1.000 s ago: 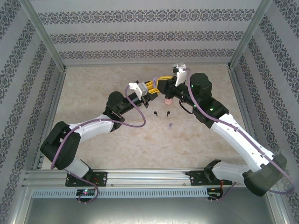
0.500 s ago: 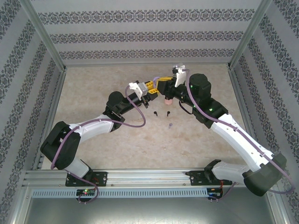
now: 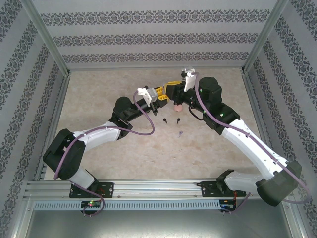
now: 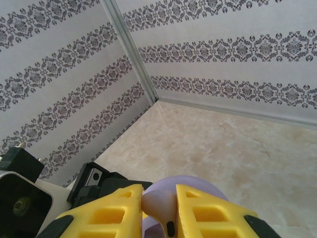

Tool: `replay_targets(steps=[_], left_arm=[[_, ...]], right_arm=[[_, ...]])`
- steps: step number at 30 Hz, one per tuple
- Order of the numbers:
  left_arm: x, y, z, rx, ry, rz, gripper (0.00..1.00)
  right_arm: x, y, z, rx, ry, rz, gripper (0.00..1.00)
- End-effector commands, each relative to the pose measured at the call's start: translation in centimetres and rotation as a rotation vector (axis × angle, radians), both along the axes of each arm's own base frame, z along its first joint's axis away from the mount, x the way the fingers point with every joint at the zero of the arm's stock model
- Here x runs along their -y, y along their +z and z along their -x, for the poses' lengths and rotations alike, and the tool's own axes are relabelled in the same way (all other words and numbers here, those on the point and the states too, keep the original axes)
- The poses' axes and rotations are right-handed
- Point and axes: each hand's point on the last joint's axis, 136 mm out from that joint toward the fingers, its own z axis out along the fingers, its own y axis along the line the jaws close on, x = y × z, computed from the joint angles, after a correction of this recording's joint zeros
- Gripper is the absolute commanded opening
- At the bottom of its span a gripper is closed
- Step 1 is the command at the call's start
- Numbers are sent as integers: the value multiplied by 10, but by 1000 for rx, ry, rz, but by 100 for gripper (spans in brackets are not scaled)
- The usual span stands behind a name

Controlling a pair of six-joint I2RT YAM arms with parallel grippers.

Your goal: Insert wireless bluetooth earbuds into charging case

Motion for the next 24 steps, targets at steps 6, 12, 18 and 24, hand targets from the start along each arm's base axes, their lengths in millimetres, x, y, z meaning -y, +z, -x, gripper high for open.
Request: replay_targets(steps=[6,12,18,24], left_arm=[[4,35,18,90,-46,42,0],[2,41,18,105,-37,47,0],[1,45,19,114,-35,54,0],[2,46,19,107,-42,53,0]], right_arm=[[2,1,-2,-9,-5,-15,20],[7,-9,5,-24,-1,-2,19],[11,-15,10,-36,2,-4,19],[4,-18,14,-52,48,0,18]])
